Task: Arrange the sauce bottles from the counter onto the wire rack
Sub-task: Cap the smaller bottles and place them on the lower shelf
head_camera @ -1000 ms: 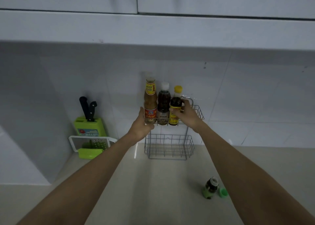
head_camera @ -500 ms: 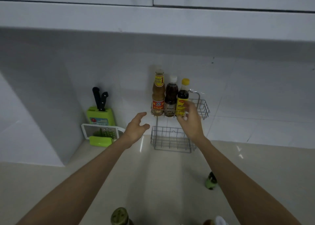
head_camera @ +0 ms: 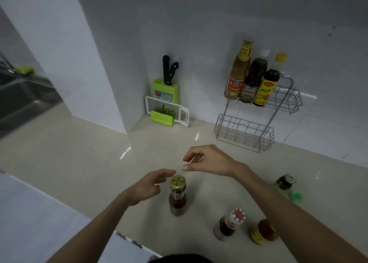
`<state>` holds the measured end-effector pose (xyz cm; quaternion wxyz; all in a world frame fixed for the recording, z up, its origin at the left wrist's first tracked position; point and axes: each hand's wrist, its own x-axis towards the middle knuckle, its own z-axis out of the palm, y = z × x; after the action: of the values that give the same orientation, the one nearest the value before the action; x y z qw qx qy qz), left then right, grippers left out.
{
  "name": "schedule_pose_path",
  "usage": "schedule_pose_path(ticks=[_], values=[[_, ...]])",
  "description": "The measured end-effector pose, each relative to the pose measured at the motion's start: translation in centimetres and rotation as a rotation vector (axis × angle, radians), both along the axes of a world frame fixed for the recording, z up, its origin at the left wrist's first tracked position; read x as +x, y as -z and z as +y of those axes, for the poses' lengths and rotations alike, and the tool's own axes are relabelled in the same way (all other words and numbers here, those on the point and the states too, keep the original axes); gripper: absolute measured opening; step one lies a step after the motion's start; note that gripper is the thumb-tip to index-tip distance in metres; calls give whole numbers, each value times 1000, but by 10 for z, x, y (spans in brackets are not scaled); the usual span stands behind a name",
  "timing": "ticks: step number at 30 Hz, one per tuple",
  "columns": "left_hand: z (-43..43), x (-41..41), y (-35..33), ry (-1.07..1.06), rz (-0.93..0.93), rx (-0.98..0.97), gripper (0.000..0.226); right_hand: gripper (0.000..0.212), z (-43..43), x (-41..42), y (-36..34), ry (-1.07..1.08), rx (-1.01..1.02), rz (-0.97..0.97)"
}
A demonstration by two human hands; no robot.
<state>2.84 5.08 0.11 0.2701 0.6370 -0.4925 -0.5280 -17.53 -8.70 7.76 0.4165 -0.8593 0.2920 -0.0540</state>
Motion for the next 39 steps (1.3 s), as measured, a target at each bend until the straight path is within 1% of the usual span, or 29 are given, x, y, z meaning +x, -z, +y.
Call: schedule_pose_path(ticks=[2,4,6,8,11,13,15,17,20,22,24,27,31,33,36,39], values=[[16,-9,8,98,14,80,75,43,15,9,1,-89,-29,37],[22,-26,15,69,17,58,72,48,25,16,3,-173,-114,59],[23,-45,26,-74,-4,-31,59,47,31,20,6,-224,-188,62],[22,-59,36,-235,-55,-109,45,41,35,21,7,-238,-216,57],[13,-76,41,-424,-56,-160,29,35,32,18,6,-230,-261,61],[0,-83,33,-498,-37,-172,23,38,25,15,0,-213,-292,69],[-16,-82,20,-511,15,-143,21,40,15,11,-10,-204,-284,78],[-35,-77,3,-445,49,-136,16,40,2,7,-28,-176,-262,73],[-64,-70,-30,-262,89,-186,11,39,-22,-3,-59,-130,-236,44],[-80,-70,-52,-110,131,-191,11,41,-36,-10,-81,-147,-223,44],[-92,-71,-71,27,143,-194,17,42,-47,-17,-101,-186,-220,55],[-105,-76,-86,142,154,-202,25,43,-59,-26,-122,-232,-209,70],[-113,-84,-89,216,143,-183,29,42,-64,-38,-126,-232,-131,72],[-116,-87,-89,236,144,-171,28,42,-64,-42,-125,-209,-134,49],[-116,-90,-87,211,134,-162,23,39,-62,-42,-120,-185,-147,2],[-116,-92,-80,123,106,-161,17,35,-59,-40,-114,-105,-205,29]])
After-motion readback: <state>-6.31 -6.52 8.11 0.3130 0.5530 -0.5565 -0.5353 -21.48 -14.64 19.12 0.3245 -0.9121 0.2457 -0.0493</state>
